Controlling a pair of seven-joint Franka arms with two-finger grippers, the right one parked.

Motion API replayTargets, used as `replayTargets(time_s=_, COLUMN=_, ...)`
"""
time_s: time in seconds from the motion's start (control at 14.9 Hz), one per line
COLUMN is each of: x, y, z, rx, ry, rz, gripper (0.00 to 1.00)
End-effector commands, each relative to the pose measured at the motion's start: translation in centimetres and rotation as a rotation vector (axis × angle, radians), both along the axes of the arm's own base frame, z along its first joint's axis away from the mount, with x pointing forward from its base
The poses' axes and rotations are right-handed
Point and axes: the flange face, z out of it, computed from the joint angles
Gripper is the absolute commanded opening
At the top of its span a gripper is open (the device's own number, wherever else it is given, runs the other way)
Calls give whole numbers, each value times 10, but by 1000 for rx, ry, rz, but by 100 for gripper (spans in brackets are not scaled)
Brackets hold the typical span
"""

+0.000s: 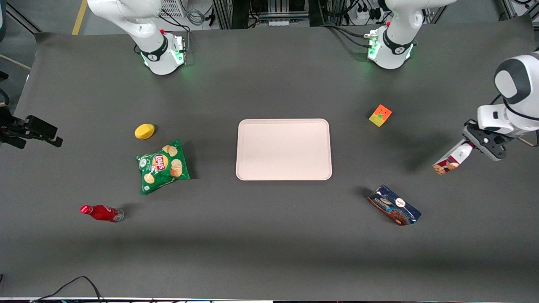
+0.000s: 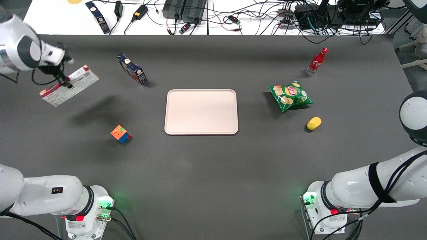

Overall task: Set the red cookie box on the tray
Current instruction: 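Lift the cookie box upright with the left gripper, then carry the cookie box over the pink tray with the left gripper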

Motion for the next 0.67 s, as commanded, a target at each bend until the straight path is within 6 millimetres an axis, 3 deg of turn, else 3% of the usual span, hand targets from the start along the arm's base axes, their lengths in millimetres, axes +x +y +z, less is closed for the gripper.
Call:
replayTargets(time_s=0.0, x=8, y=-98, z=61, rx=-28, ry=28, rz=257, gripper=7)
replayTargets(time_s=0.2, x=10, y=-188, z=101, rx=-46, ry=42, rz=433, gripper=7)
replayTargets(time_s=0.34, x=6, y=-244, z=117, rx=-41, ry=34, rz=552, gripper=8)
replayTargets(time_s=0.6, x=-17, y=-354, z=123, rx=-50, ry=30, rz=771, gripper=10)
